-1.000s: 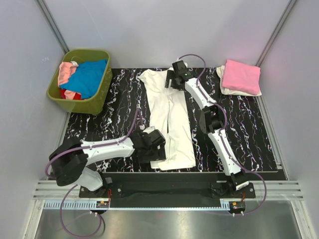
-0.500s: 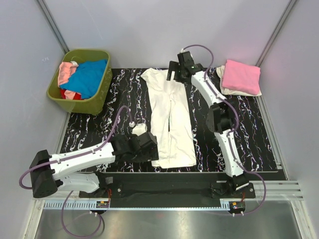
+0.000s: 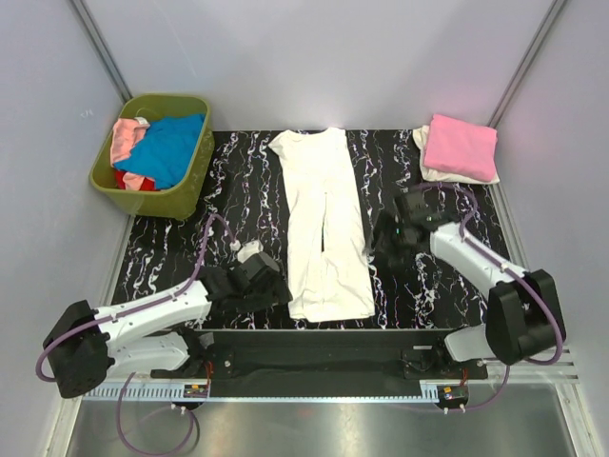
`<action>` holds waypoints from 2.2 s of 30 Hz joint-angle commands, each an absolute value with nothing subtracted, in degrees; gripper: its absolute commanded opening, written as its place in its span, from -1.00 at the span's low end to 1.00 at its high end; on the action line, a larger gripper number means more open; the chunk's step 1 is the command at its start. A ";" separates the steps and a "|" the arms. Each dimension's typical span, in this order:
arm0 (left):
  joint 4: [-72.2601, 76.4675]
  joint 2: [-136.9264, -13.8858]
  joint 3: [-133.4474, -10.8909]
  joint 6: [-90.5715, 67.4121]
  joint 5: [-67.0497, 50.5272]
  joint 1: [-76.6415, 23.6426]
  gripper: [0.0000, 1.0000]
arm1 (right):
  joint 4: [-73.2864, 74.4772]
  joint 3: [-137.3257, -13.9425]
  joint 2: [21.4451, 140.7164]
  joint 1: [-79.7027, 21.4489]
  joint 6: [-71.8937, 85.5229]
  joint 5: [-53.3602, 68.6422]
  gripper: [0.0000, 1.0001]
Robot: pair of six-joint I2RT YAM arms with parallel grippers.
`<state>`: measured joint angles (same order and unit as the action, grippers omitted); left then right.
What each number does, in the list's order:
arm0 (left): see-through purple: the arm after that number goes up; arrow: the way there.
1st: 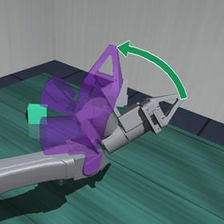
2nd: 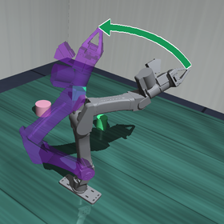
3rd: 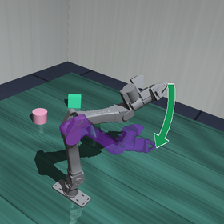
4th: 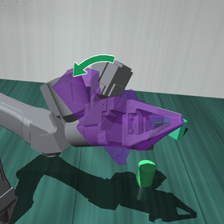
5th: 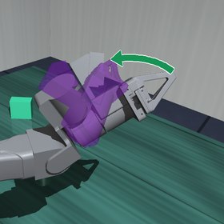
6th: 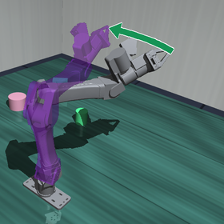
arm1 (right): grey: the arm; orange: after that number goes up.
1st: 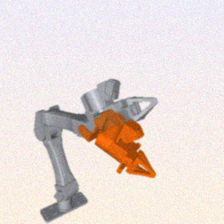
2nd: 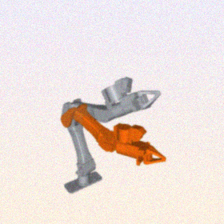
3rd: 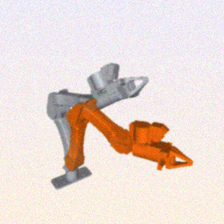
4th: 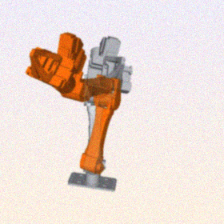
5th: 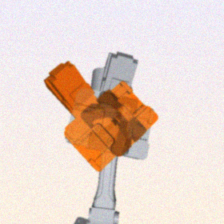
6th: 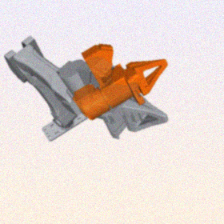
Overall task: Fold and stack the t-shirts
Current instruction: Fold the tshirt
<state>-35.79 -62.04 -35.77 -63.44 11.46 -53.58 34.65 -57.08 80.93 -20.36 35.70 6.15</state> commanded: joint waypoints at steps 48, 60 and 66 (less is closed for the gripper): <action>-8.88 -70.32 -24.26 -71.28 -0.09 -56.51 0.03 | 35.07 -33.58 75.75 -22.68 40.34 21.97 0.30; -8.79 -69.00 -23.29 -72.60 -0.09 -56.69 0.00 | 33.58 -36.83 82.44 -25.66 38.58 19.78 -0.17; -7.91 -69.43 -22.24 -73.48 1.23 -57.30 0.02 | 33.40 -36.83 82.27 -26.19 38.32 19.42 -0.78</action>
<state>-6.81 -69.34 -24.08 -73.01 0.16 -56.64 34.28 -35.79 82.24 -25.63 39.11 21.96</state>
